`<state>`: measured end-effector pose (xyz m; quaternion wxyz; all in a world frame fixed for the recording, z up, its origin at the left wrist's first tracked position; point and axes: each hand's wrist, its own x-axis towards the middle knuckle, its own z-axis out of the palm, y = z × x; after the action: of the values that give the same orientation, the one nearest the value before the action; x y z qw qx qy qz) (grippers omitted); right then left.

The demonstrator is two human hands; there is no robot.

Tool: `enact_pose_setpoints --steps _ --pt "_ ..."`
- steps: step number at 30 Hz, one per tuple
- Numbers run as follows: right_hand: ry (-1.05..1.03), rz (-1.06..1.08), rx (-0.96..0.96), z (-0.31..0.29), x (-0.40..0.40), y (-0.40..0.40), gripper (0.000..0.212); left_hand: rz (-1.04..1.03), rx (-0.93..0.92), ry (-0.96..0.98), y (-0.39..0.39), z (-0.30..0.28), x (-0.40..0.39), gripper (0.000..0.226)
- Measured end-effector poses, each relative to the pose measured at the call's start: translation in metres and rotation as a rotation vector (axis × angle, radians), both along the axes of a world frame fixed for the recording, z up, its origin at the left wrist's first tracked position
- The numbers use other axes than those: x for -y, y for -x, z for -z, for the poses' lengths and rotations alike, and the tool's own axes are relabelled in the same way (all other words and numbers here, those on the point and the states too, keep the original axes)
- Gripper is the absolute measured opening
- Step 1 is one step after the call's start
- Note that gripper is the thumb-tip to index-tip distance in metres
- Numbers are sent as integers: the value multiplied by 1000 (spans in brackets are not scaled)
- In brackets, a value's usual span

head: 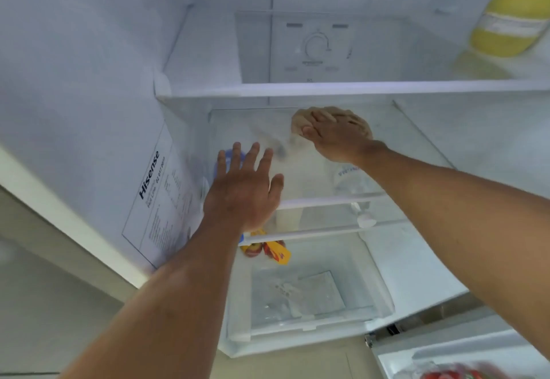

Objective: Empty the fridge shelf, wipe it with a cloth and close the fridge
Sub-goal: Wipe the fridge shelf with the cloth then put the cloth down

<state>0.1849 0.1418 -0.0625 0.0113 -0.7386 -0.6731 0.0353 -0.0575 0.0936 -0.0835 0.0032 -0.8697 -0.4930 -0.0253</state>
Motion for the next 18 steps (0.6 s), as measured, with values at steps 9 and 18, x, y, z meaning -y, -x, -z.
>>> enact_pose_setpoints --steps 9,18 --pt "-35 -263 -71 1 -5 19 56 -88 32 -28 -1 1 13 82" --pt "11 -315 -71 6 -22 74 60 -151 120 -133 14 15 39 72"
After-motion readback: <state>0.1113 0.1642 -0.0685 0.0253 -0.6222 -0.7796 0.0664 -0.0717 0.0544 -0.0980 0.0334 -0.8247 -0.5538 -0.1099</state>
